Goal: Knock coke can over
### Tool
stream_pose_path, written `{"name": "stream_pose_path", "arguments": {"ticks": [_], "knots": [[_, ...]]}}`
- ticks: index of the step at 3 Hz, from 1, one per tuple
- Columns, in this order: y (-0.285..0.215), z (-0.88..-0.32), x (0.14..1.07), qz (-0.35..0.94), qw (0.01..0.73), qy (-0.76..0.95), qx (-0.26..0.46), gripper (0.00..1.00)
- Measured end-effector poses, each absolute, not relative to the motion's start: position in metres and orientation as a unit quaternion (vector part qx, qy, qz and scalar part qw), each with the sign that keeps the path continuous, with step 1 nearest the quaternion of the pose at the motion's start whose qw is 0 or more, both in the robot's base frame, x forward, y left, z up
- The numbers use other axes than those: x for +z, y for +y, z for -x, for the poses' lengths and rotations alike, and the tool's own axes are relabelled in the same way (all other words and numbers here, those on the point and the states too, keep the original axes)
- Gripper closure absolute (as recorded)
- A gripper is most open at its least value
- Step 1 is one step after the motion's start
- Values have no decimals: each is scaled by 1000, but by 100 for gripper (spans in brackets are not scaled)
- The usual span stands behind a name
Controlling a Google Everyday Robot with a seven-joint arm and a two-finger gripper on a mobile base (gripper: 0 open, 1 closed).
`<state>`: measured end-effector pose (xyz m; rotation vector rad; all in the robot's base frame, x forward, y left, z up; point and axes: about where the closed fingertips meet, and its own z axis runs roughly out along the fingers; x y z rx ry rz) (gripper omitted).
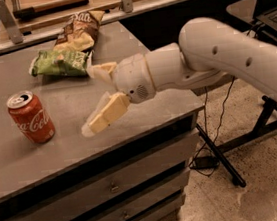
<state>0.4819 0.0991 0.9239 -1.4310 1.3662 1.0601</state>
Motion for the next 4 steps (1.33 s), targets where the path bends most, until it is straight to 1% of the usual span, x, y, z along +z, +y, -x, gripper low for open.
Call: {"name": "stream_pose_path", "arguments": {"ticks": [1, 3, 4], "knots": [[153, -493, 904, 578, 448, 518, 443, 0], [219, -497, 899, 578, 464, 490, 458, 0], [248, -496, 895, 582, 459, 473, 476, 0]]}}
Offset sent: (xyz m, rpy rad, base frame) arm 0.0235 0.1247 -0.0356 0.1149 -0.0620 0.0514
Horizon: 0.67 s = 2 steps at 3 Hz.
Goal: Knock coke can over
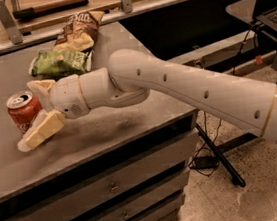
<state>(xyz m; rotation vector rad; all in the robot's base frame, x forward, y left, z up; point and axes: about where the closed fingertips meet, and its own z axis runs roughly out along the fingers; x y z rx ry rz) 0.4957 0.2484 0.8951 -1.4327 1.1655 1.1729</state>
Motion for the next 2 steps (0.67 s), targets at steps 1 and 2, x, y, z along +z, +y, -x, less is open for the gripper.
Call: {"name": "stream_pose_path", "arguments": {"ticks": [1, 2], "knots": [[261, -497, 886, 585, 449, 469, 487, 0], [266, -497, 873, 584, 436, 473, 495, 14]]}}
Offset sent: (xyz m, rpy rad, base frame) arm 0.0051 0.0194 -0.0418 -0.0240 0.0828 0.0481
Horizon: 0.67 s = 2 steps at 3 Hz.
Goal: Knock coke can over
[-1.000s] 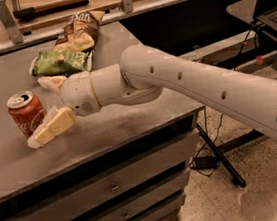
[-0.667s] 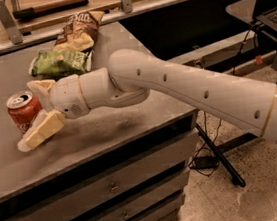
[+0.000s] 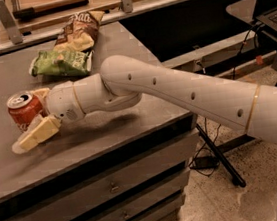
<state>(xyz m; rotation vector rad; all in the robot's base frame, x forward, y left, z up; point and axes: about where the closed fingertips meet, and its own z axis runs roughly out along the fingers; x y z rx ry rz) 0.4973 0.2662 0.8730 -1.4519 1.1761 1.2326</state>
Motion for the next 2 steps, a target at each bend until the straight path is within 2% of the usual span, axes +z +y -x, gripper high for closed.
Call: {"name": "stream_pose_path", "arguments": {"ticks": [2], "knots": [[251, -504, 870, 580, 434, 479, 495, 61]]}}
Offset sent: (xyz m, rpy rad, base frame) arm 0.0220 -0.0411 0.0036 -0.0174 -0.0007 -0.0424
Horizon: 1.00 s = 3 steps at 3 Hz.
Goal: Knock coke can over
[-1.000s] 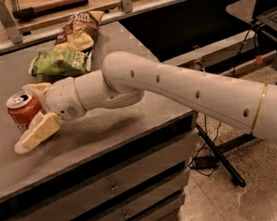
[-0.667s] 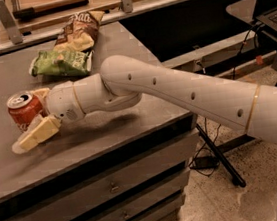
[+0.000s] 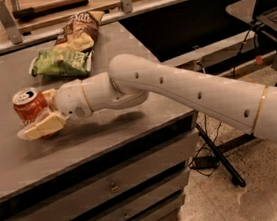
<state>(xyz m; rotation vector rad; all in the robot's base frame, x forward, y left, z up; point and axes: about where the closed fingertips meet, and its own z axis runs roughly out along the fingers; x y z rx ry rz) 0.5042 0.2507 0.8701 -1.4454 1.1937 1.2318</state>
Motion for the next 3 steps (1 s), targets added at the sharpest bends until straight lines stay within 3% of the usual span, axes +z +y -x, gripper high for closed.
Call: {"name": "stream_pose_path", "arguments": {"ticks": [2, 3], "knots": [[194, -539, 918, 643, 387, 524, 403, 100], [169, -561, 927, 687, 339, 550, 334, 100]]}}
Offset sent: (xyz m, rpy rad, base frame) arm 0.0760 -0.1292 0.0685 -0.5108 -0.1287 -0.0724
